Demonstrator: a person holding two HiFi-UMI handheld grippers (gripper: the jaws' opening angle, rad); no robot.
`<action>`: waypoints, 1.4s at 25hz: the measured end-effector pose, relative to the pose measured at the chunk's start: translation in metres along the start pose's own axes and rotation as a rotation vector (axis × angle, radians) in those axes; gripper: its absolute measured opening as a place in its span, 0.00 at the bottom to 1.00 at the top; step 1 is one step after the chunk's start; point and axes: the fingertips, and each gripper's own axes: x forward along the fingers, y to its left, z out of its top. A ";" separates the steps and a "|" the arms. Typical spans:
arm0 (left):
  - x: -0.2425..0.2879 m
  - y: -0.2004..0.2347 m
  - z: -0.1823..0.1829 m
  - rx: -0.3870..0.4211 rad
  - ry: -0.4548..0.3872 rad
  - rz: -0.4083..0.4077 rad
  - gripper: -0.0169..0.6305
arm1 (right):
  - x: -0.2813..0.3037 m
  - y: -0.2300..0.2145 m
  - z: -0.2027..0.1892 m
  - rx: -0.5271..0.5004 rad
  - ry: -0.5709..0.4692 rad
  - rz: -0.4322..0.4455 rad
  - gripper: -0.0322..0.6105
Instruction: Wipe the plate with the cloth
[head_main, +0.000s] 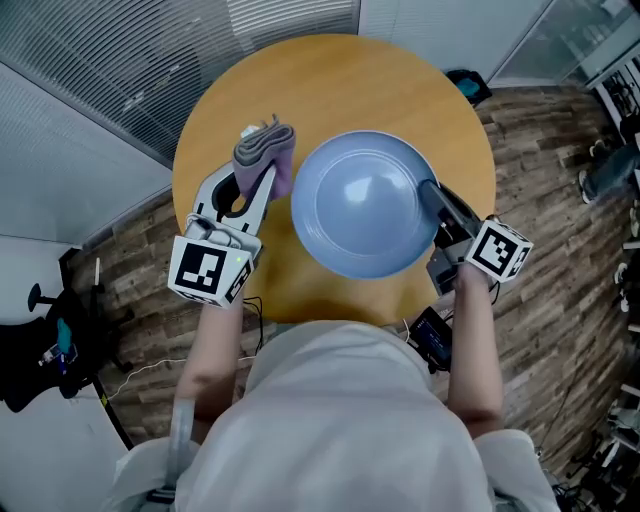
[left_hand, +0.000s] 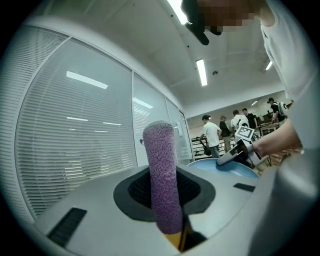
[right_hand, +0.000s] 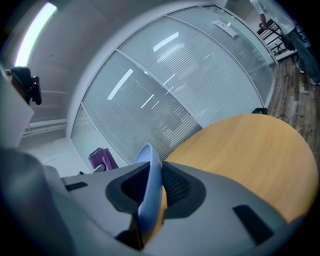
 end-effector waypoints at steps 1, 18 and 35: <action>-0.002 0.001 -0.002 0.026 -0.004 0.013 0.15 | 0.000 -0.002 0.001 0.009 -0.005 -0.003 0.16; -0.017 0.004 -0.037 0.049 0.022 0.084 0.15 | 0.014 -0.038 0.013 0.130 -0.102 0.003 0.16; -0.029 0.015 -0.072 -0.065 0.036 0.139 0.15 | 0.022 -0.168 -0.012 0.381 -0.260 -0.230 0.16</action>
